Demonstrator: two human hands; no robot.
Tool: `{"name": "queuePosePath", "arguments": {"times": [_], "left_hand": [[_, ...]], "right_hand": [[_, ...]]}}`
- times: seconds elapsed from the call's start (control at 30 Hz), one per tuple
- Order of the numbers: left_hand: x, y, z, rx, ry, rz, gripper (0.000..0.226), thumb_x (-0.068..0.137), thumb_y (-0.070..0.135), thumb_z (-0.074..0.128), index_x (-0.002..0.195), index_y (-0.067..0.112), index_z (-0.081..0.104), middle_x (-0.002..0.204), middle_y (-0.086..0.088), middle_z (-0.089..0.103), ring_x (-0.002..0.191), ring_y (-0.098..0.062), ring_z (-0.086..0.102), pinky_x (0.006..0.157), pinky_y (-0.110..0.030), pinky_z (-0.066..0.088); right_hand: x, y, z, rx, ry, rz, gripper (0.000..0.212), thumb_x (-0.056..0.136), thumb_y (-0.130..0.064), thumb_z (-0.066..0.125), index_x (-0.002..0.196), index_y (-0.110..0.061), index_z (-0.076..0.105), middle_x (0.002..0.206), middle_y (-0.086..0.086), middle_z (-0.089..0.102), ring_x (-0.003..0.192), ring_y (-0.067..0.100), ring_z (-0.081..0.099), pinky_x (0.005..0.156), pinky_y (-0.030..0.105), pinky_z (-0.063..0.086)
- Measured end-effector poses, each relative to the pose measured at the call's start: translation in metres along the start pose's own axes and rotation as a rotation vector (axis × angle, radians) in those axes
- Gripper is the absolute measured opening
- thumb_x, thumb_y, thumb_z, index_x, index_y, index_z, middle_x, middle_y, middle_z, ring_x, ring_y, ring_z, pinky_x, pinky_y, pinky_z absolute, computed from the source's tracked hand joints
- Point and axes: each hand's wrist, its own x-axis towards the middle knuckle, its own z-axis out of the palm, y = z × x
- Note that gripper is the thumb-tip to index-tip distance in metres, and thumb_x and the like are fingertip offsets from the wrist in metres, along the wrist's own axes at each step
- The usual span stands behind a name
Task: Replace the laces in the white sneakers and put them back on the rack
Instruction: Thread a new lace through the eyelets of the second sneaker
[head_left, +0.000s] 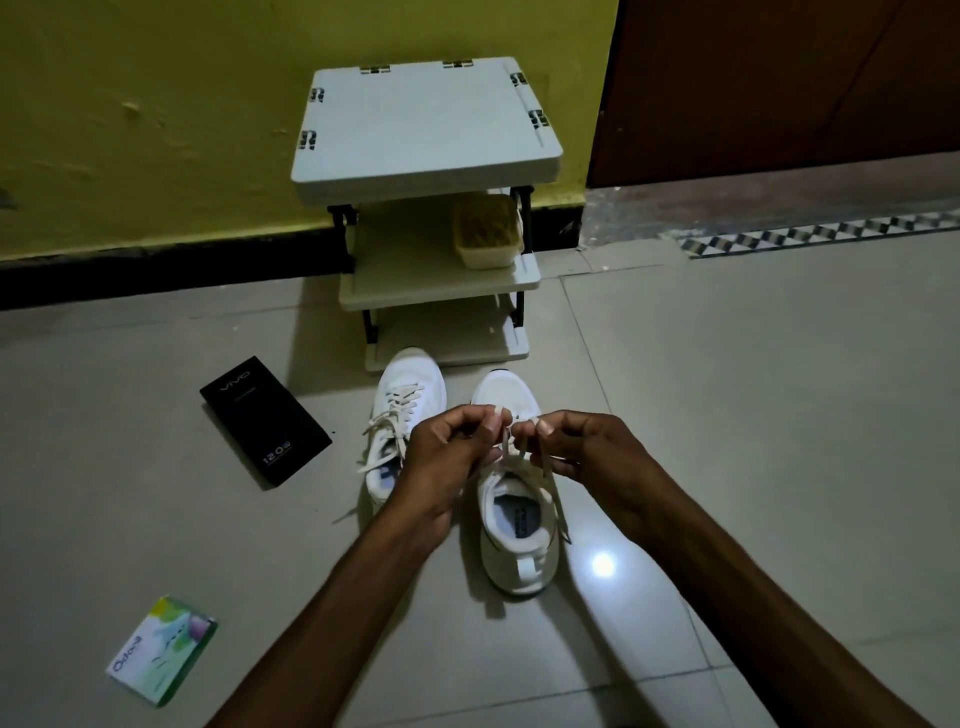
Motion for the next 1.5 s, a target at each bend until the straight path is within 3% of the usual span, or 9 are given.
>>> {"name": "queuePosePath", "arguments": {"times": [0.47, 0.67, 0.8, 0.87, 1.0, 1.07, 1.13, 1.23, 1.5], "left_hand": [[0.013, -0.020, 0.015, 0.052, 0.024, 0.124, 0.021, 0.089, 0.012, 0.070, 0.109, 0.010, 0.072, 0.095, -0.008, 0.076, 0.086, -0.022, 0.073, 0.076, -0.032, 0.058], [0.014, -0.026, 0.006, 0.600, -0.002, 0.460, 0.029, 0.091, 0.019, 0.068, 0.119, 0.028, 0.069, 0.093, 0.005, 0.073, 0.088, -0.005, 0.068, 0.083, -0.021, 0.054], [0.017, -0.020, 0.002, 0.906, -0.059, 0.581, 0.040, 0.092, 0.018, 0.063, 0.129, 0.033, 0.060, 0.090, 0.004, 0.070, 0.084, -0.011, 0.063, 0.081, -0.027, 0.052], [0.017, -0.016, 0.000, 1.000, -0.123, 0.617, 0.044, 0.091, 0.015, 0.059, 0.131, 0.035, 0.056, 0.091, 0.003, 0.069, 0.084, -0.013, 0.061, 0.079, -0.029, 0.050], [0.013, -0.011, 0.001, 1.072, -0.224, 0.674, 0.044, 0.091, 0.012, 0.056, 0.130, 0.032, 0.052, 0.091, 0.005, 0.067, 0.077, -0.007, 0.053, 0.069, -0.006, 0.037], [0.014, -0.010, 0.000, 1.054, -0.244, 0.668, 0.043, 0.090, 0.016, 0.053, 0.128, 0.036, 0.049, 0.091, 0.007, 0.067, 0.080, -0.010, 0.059, 0.073, -0.018, 0.047], [0.017, -0.010, -0.003, 1.035, -0.262, 0.635, 0.045, 0.088, 0.018, 0.051, 0.125, 0.042, 0.046, 0.090, 0.011, 0.068, 0.083, -0.009, 0.064, 0.077, -0.031, 0.052], [0.020, -0.013, -0.006, 1.026, -0.269, 0.596, 0.049, 0.089, 0.012, 0.055, 0.124, 0.045, 0.047, 0.086, 0.014, 0.066, 0.083, -0.001, 0.063, 0.079, -0.030, 0.053], [0.033, -0.009, -0.010, 1.021, -0.289, 0.524, 0.051, 0.080, 0.003, 0.055, 0.112, 0.043, 0.052, 0.061, 0.011, 0.057, 0.061, -0.003, 0.056, 0.059, -0.019, 0.044]], "right_hand": [[0.010, 0.004, 0.023, 0.107, 0.318, 0.039, 0.017, 0.091, -0.024, 0.067, 0.089, -0.009, 0.076, 0.078, 0.015, 0.072, 0.066, 0.021, 0.064, 0.061, 0.030, 0.055], [0.014, 0.006, 0.015, 0.033, 0.312, 0.080, 0.015, 0.094, -0.009, 0.060, 0.089, -0.004, 0.074, 0.073, 0.015, 0.070, 0.065, 0.019, 0.064, 0.061, 0.026, 0.056], [0.018, 0.003, 0.014, 0.014, 0.243, 0.133, 0.017, 0.089, 0.005, 0.054, 0.088, 0.004, 0.071, 0.072, 0.014, 0.066, 0.067, 0.020, 0.060, 0.062, 0.025, 0.052], [0.023, 0.000, 0.014, 0.023, 0.237, 0.178, 0.025, 0.083, 0.012, 0.051, 0.082, -0.001, 0.072, 0.068, 0.012, 0.065, 0.064, 0.020, 0.058, 0.062, 0.025, 0.051], [0.024, -0.003, 0.016, 0.117, 0.265, 0.214, 0.025, 0.078, 0.013, 0.051, 0.079, -0.002, 0.071, 0.064, 0.013, 0.063, 0.059, 0.019, 0.056, 0.058, 0.023, 0.049], [0.023, -0.002, 0.017, 0.205, 0.284, 0.227, 0.020, 0.076, 0.014, 0.055, 0.079, 0.000, 0.070, 0.061, 0.013, 0.063, 0.056, 0.018, 0.055, 0.055, 0.022, 0.049], [0.023, 0.000, 0.017, 0.267, 0.285, 0.241, 0.019, 0.077, 0.014, 0.059, 0.090, 0.003, 0.069, 0.063, 0.014, 0.065, 0.054, 0.017, 0.057, 0.052, 0.021, 0.050], [0.024, 0.005, 0.014, 0.328, 0.276, 0.259, 0.039, 0.081, 0.013, 0.060, 0.118, 0.000, 0.053, 0.068, 0.015, 0.066, 0.054, 0.016, 0.059, 0.054, 0.025, 0.051], [0.022, 0.014, 0.012, 0.157, 0.180, 0.142, 0.050, 0.086, -0.013, 0.071, 0.127, -0.018, 0.042, 0.099, 0.010, 0.073, 0.092, 0.019, 0.068, 0.078, 0.026, 0.049]]}}
